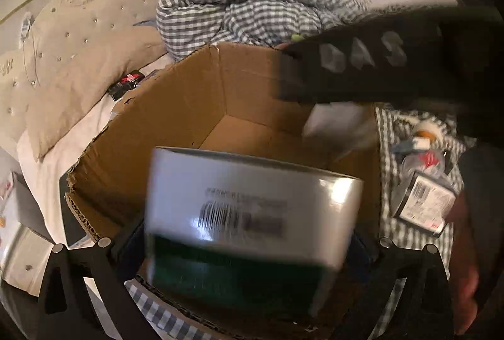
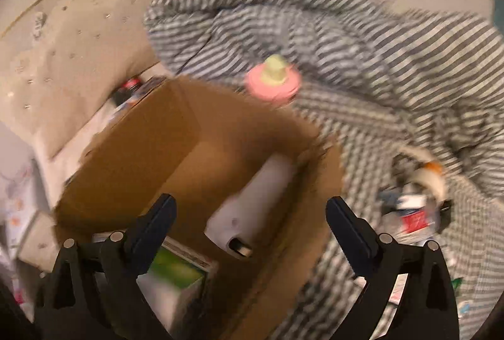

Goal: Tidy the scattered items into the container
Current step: 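Carry the medicine box and power bank into the cardboard box and release both, then grasp the tissue pack with the left gripper while the right grasps the lace scrunchie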

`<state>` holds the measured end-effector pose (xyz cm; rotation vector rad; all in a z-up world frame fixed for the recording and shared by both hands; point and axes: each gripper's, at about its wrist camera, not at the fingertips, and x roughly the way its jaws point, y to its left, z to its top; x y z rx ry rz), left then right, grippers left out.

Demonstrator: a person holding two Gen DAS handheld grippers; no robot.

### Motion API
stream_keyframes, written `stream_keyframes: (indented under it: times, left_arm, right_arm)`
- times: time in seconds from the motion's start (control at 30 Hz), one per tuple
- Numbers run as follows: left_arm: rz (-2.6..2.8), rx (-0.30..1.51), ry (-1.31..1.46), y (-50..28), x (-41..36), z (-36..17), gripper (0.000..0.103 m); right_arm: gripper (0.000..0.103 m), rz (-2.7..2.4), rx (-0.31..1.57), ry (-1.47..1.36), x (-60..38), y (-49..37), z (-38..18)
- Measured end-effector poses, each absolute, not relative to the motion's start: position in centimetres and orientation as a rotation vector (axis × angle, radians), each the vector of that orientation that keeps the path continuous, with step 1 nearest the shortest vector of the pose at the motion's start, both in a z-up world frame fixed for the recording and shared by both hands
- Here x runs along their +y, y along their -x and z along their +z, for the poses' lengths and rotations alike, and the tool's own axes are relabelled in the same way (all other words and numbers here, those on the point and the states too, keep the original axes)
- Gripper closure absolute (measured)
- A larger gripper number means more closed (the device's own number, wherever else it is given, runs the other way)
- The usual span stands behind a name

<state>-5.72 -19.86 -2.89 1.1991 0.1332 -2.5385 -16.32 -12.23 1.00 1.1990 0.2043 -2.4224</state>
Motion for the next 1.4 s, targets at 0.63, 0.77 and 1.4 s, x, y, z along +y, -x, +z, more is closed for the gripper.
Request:
stream_keyframes:
  times: [0.63,0.77,1.4]
  left_arm:
    - [-2.748,0.059,-1.102,3.3,-10.8,1.2,0.0]
    - [-2.814,0.028,-1.164,4.1,-6.4,-0.1,0.0]
    - [-2.81,-0.124,-1.38,9.6,2.0,-8.3,0.0]
  right_arm:
    - [0.006,-2.793,-0.025,-1.203,14.3,6.9,4.2]
    - [0.006,-2.806,-0.08,-1.374,19.5,5.6,-0.3]
    - [0.006,-2.688,-0.141,-1.711,24.3,7.7,-12.9]
